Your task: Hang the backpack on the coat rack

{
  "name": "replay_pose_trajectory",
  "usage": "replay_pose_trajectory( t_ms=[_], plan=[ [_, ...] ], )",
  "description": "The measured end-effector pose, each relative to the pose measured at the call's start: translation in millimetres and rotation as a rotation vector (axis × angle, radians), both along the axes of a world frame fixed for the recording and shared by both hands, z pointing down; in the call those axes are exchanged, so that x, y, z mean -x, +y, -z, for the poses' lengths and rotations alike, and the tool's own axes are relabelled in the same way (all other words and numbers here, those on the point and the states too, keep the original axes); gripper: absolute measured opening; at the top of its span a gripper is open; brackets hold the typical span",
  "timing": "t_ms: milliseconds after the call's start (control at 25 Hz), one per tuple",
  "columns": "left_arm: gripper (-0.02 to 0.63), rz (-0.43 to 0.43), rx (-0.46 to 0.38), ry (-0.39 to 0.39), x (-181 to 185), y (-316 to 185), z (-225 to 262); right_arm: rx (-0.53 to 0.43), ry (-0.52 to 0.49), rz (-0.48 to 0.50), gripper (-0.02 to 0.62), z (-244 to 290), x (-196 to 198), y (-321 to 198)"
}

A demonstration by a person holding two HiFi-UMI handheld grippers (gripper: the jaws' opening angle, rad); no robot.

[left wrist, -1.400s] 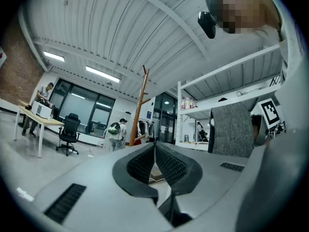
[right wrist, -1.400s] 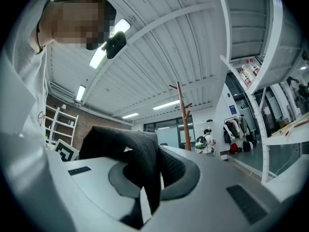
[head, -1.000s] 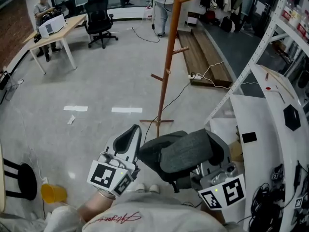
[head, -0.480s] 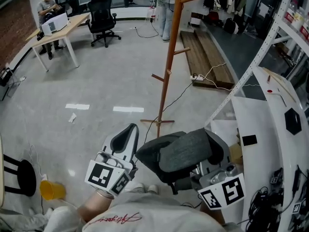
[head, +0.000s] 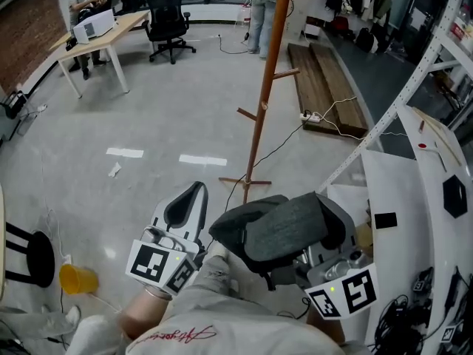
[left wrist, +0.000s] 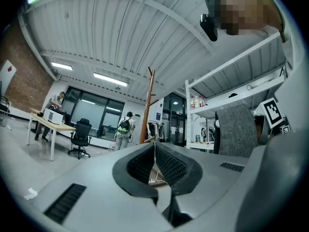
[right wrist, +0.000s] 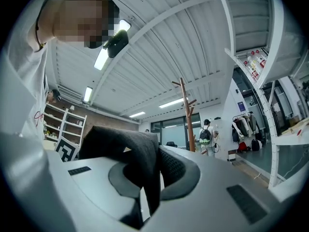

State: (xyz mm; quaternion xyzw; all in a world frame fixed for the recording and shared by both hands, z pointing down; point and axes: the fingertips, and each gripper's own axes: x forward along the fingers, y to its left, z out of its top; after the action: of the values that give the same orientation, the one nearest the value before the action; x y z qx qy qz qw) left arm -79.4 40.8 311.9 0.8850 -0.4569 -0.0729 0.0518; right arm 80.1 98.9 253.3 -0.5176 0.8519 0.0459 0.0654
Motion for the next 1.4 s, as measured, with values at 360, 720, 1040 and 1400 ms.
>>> replay_pose_trajectory(
  t_ms=[360, 720, 1040, 1400],
  plan=[
    [0.021, -0.032, 0.027, 0.002, -20, -36, -3, 0.000, 0.005, -0.013, 0.035, -1, -14, -34],
    [0.021, -0.041, -0.013, 0.009, -20, -109, -7, 0.035, 0.002, -0.003, 0.035, -16, -17, -89],
    [0.021, -0.085, -0.014, -0.001, -31, -172, -1, 0.057, -0.014, -0.015, 0.035, -22, -19, -145],
    [0.021, -0.130, 0.010, -0.008, -39, -227, -9, 0.069, 0.016, -0.060, 0.035, -28, -22, -203]
  ],
)
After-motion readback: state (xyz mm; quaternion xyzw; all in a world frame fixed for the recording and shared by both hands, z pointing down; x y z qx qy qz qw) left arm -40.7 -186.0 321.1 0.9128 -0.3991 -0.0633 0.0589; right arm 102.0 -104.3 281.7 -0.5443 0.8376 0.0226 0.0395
